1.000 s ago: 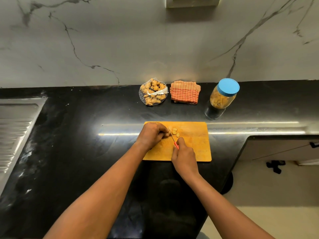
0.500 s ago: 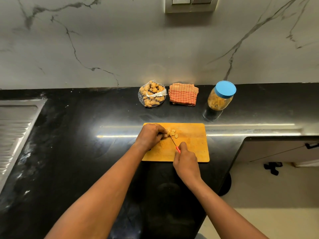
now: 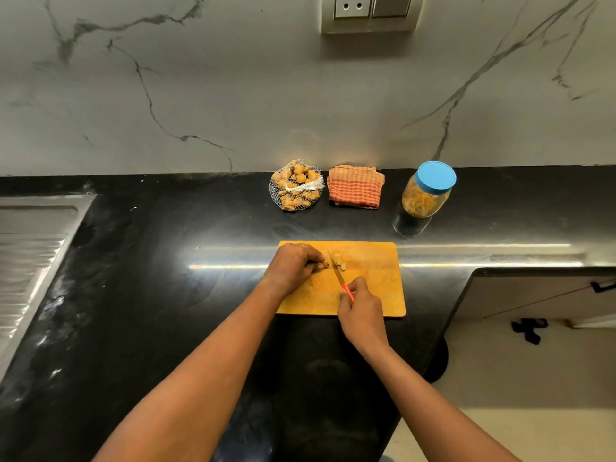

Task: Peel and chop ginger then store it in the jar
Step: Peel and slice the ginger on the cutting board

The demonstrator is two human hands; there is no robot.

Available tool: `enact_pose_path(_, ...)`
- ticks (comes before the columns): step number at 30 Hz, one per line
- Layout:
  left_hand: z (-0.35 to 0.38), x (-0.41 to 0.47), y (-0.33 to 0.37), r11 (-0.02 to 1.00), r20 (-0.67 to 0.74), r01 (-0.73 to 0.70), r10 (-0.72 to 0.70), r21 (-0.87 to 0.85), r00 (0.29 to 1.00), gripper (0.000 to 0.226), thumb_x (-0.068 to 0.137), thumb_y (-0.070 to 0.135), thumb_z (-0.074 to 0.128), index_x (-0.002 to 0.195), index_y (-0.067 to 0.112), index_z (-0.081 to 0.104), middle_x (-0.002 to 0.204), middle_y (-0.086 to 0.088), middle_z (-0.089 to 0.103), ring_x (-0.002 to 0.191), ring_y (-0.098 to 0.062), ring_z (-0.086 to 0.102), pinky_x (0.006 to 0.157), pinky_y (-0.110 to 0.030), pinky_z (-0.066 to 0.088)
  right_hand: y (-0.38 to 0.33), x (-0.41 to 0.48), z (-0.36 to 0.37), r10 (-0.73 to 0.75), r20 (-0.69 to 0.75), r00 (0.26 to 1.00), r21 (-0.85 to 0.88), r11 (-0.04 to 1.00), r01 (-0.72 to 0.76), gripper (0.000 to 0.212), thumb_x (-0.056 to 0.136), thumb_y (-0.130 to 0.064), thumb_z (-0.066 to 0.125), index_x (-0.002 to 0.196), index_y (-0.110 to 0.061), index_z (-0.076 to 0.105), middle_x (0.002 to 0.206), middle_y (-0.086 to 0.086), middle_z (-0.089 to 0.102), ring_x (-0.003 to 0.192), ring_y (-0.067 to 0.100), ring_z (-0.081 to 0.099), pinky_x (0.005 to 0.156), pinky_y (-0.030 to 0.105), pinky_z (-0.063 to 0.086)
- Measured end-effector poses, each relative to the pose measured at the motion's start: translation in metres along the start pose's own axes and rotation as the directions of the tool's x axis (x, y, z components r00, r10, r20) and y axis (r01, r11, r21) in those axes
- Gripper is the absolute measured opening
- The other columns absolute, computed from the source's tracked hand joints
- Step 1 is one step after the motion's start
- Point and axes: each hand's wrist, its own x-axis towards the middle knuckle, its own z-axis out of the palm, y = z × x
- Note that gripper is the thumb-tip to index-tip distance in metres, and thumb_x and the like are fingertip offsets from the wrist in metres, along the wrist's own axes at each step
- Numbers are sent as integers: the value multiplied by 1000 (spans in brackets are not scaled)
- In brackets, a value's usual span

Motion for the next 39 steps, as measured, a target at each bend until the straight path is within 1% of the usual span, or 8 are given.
enact_pose_path(3, 0, 0, 0, 1000, -3, 4, -4, 2, 1000, 20, 83, 11, 74, 102, 14, 77, 102, 0, 75, 94, -12, 68, 87, -25, 52, 1, -1, -4, 88, 37, 995, 116, 989, -92, 7, 101, -25, 53, 97, -20, 52, 80, 2, 60, 65, 12, 55, 51, 21, 41)
enact_pose_path(6, 0, 0, 1, 1000, -5, 10, -10, 4, 1000, 20, 82, 11, 75, 101, 14, 77, 102, 0, 75, 94, -13, 68, 87, -25, 52, 1, 0, -6, 141, 61, 988, 203, 968, -150, 10, 100, -28, 54, 93, -21, 55, 85, 5, 63, 71, 16, 58, 58, 27, 44)
enact_pose_path(12, -2, 0, 3, 1000, 6, 19, -19, 14, 1000, 19, 82, 10, 74, 101, 14, 77, 102, 1, 75, 94, -12, 68, 86, -23, 50, 0, 1, -1, 69, 27, 997, 175, 982, -72, 10, 101, -30, 53, 96, -22, 54, 78, 3, 61, 62, 12, 53, 53, 26, 41)
enact_pose_path(17, -2, 1, 4, 999, 14, 30, -30, 12, 999, 19, 83, 10, 73, 101, 14, 77, 102, 1, 75, 94, -12, 67, 87, -22, 50, -1, 5, 6, 125, 47, 991, 293, 947, -133, 13, 100, -36, 53, 91, -27, 55, 82, 7, 65, 68, 17, 57, 63, 38, 51)
enact_pose_path(21, -2, 1, 3, 999, 4, 35, -35, 5, 999, 18, 82, 10, 74, 100, 14, 77, 100, -1, 75, 92, -13, 68, 86, -24, 52, 0, 4, 0, 9, 5, 1000, 155, 988, -10, 10, 102, -30, 52, 98, -21, 52, 70, 0, 58, 55, 10, 48, 48, 26, 38)
enact_pose_path(24, -1, 1, 4, 1000, 6, 31, -31, 6, 1000, 18, 82, 10, 74, 99, 15, 77, 100, 1, 75, 90, -11, 68, 85, -23, 53, -3, 3, -4, -89, 2, 996, 26, 996, 89, 7, 102, -27, 51, 104, -20, 50, 68, -3, 56, 53, 9, 48, 44, 19, 32)
enact_pose_path(32, 0, 0, 4, 1000, -23, 11, -11, 7, 1000, 17, 81, 7, 74, 98, 13, 78, 99, -1, 75, 91, -13, 69, 85, -19, 48, -4, 2, -1, -204, -9, 979, -245, 950, 196, 19, 103, -26, 47, 118, -15, 48, 73, 0, 59, 57, 15, 56, 46, 26, 43)
enact_pose_path(39, 0, 0, 3, 1000, -39, -23, 23, 7, 999, 16, 79, 7, 76, 94, 12, 79, 95, -1, 76, 88, -14, 69, 83, -21, 50, -2, 2, 2, -208, 1, 978, -307, 931, 198, 26, 104, -28, 43, 126, -14, 46, 75, 2, 61, 59, 17, 59, 50, 32, 52)
